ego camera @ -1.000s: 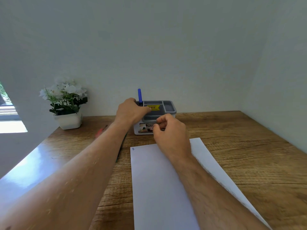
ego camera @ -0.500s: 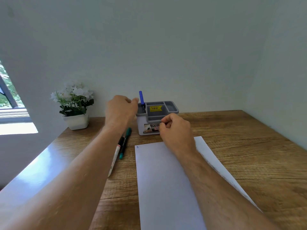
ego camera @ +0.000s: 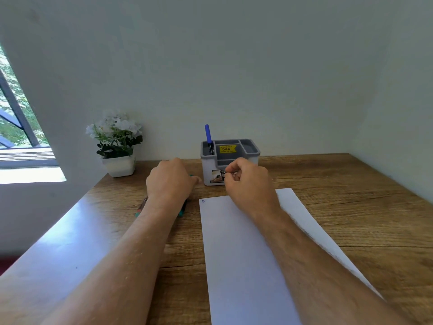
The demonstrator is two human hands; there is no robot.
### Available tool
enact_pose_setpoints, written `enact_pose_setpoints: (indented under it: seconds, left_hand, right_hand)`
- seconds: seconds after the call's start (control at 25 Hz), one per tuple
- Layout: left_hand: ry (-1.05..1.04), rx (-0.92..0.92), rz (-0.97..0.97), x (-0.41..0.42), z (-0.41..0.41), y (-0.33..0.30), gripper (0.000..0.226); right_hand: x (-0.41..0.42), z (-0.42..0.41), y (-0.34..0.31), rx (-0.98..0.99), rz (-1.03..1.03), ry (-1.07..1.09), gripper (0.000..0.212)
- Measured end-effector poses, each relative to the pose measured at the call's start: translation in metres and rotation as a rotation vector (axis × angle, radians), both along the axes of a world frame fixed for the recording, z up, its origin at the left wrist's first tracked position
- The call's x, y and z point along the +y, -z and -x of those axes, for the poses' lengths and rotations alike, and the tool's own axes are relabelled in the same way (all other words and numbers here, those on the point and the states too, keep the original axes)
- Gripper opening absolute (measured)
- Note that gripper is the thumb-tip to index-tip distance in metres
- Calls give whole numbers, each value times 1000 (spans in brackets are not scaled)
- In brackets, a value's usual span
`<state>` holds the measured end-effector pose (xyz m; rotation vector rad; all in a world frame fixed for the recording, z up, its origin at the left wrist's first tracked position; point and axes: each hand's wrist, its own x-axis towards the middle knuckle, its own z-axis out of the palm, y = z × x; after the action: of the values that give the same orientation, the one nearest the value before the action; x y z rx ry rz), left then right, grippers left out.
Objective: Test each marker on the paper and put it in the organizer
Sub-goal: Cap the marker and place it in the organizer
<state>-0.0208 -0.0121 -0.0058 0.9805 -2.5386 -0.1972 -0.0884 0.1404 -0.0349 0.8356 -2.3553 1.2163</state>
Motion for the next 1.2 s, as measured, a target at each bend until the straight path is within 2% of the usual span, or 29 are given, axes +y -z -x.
enact_pose_setpoints:
  seconds: [0.16,0.4,0.56,0.88,1.08,1.2]
  left_hand:
    - [-23,-41,54,-2,4,7,46]
    - [-32,-42,15,-5,10,12,36]
    - [-28,91,-47,-4,8,7,38]
    - [78,646,-362,12,-12,-20,27]
    - [306,661,-675,26,-9,-23,33]
    - [468,641,-878,35,-8,-19,29]
  right_hand:
    - [-1,1,1,-24,-7,-1,8]
    - [0,0,1,-26,-8,-4,6]
    - [0,-1,2,-28,-5,0,6]
    - [2,-8,-3,45,62,-81,12]
    - [6,-20,-10,-2,172,-243,41]
    - [7,-23,-12,-46,206,-287,49]
